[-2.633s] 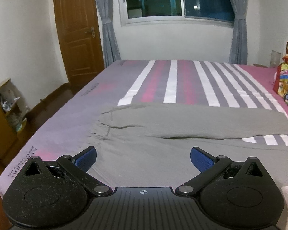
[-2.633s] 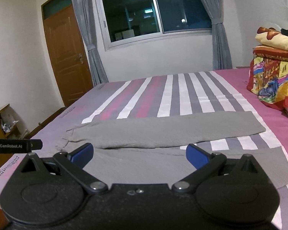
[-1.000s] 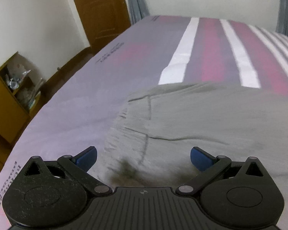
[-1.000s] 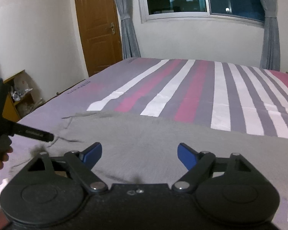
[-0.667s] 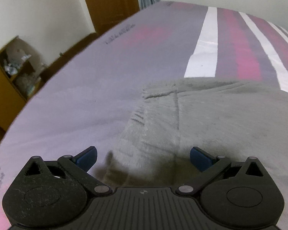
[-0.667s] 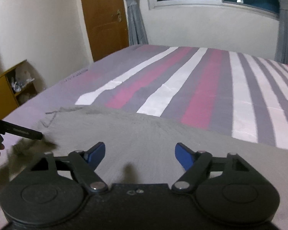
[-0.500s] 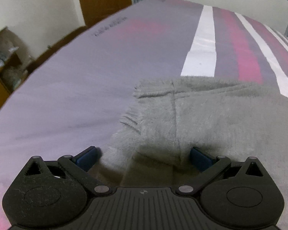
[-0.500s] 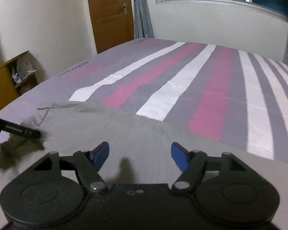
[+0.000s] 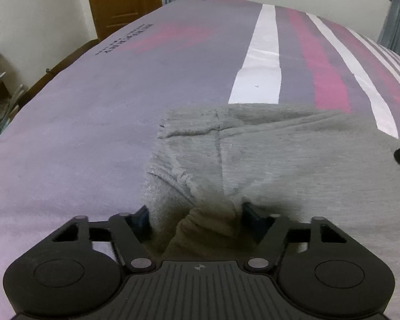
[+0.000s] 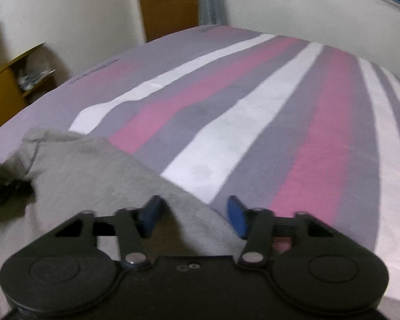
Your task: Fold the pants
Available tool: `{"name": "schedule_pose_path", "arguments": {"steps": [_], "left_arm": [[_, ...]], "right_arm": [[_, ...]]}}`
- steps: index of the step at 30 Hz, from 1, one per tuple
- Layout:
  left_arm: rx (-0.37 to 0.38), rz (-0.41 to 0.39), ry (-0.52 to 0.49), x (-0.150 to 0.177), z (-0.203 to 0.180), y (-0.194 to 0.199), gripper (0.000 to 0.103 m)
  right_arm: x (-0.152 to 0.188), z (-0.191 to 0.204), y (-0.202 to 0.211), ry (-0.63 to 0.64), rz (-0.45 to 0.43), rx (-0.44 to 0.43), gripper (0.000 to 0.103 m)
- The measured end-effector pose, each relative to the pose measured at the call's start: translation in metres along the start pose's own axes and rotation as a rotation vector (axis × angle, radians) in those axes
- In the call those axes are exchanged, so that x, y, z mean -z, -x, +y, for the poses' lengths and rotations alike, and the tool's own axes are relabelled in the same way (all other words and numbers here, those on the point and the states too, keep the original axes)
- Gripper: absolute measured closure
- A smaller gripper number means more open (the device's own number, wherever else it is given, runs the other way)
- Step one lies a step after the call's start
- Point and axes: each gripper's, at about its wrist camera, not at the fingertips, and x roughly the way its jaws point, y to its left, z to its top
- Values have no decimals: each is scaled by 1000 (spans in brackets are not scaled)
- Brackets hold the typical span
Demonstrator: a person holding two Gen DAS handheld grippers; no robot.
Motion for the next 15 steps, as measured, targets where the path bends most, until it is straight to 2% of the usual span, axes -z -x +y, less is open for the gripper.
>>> {"name": "schedule_pose_path", "arguments": {"steps": [2,3,6,10,15], "left_arm": [[-5,-1,11,1,-3,6,48],[-10,-2,10,-1,-2,5,51],[-26,-11,9,0,6,17,59],[-27,-39,17,3,10,37,65],[-1,-70,15,21,20,84,66]], "right_arm": [[2,5,3,15,15,-23,92],[3,9,7,27,11,-19,95],[11,23,31,66,-31,-12,97],[28,55,90,101,-103,-38,97],[76,102,159,135,-125,-83,97]]}}
